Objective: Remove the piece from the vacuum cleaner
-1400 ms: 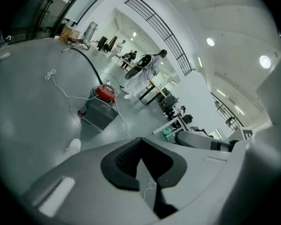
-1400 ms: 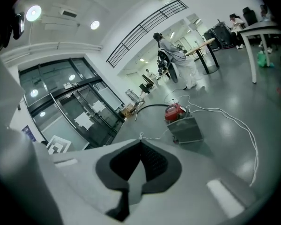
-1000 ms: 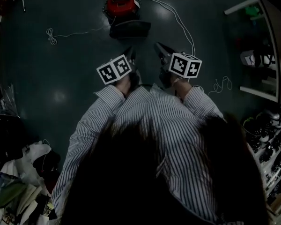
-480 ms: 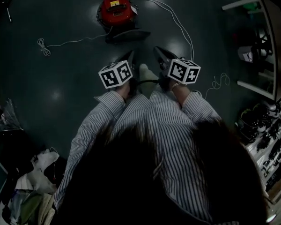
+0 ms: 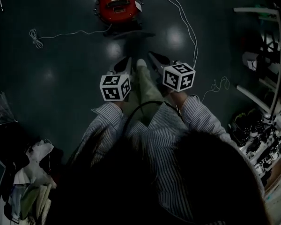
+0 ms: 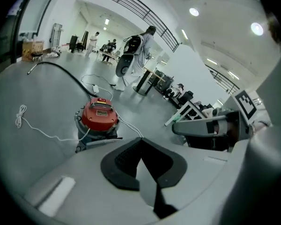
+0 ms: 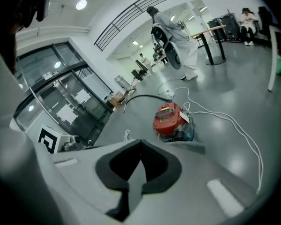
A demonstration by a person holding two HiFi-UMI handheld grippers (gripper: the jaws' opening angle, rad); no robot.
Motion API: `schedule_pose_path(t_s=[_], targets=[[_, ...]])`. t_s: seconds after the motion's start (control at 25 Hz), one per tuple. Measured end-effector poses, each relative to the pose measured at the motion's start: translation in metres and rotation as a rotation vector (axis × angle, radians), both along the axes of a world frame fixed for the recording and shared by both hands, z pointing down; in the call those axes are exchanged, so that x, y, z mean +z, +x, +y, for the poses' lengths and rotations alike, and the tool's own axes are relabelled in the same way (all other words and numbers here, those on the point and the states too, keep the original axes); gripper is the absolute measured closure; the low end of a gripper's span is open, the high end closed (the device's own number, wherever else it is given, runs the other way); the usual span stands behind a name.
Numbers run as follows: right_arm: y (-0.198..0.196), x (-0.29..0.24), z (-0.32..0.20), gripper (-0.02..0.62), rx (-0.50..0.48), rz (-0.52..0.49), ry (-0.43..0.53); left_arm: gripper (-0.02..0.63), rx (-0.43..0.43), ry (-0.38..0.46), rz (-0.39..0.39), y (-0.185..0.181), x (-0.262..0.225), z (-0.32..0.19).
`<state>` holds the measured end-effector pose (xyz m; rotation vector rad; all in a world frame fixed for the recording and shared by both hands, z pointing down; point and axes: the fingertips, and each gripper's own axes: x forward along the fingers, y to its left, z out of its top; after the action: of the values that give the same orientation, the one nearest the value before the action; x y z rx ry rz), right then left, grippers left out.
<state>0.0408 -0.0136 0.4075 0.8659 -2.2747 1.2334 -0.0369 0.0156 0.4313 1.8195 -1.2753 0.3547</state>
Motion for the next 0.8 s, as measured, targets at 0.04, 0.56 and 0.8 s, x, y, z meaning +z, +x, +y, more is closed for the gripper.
schedule_pose_path(t_s=[0.04,0.56,0.8], targets=[[-0.004,0.016,-0.004,0.594,-0.027,0.007,0.001,0.6,0.006,0.01,-0.018,-0.001,0.014,-0.004],[0.006,0.223,-0.041,0.594,-0.202,0.191,0.087,0.6,0.036,0.008,-0.2,-0.009,0.222,-0.043],[-0.001,0.26,-0.067,0.572,-0.456,0.355,0.281,0.598,0.212,0.105,-0.322,-0.01,0.251,-0.08]])
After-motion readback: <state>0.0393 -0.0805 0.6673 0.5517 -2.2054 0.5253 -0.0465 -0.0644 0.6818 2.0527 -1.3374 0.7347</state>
